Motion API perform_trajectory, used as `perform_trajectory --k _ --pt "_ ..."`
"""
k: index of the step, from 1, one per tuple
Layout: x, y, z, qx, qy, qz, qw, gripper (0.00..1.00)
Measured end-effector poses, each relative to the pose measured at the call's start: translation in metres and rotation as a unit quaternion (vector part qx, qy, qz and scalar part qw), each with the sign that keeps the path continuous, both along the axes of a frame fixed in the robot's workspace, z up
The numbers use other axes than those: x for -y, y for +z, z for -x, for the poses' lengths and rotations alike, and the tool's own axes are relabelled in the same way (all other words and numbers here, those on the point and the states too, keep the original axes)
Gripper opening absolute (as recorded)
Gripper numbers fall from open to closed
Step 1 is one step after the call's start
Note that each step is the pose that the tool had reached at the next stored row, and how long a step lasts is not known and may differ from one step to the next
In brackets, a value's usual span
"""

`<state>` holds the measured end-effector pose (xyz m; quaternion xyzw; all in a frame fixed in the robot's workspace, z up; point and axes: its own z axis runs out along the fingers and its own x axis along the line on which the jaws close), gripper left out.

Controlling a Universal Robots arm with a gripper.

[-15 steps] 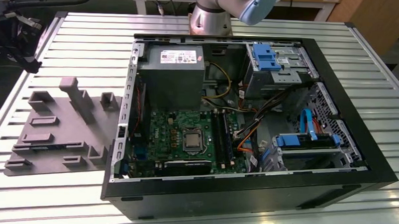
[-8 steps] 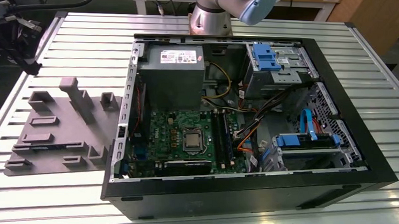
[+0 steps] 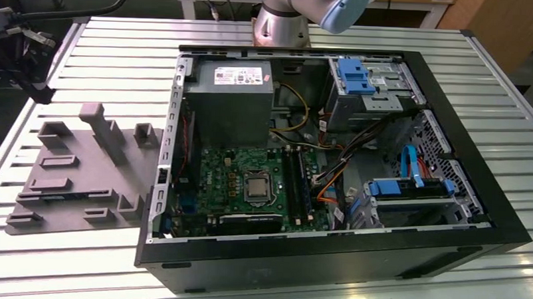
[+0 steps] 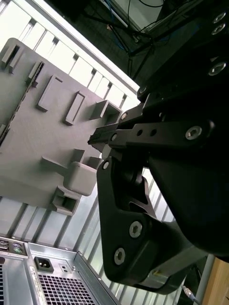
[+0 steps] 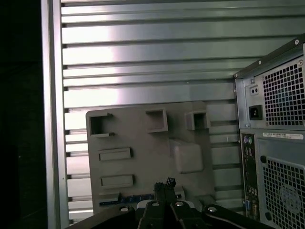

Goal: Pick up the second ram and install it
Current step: 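Reach for the second ram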

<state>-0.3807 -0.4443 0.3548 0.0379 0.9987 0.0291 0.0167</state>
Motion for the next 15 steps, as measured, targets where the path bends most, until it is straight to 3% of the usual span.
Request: perform_trajectory --k 15 --pt "0.0069 -0.0057 0.0023 0.0 0.0 0.0 1.0 0.11"
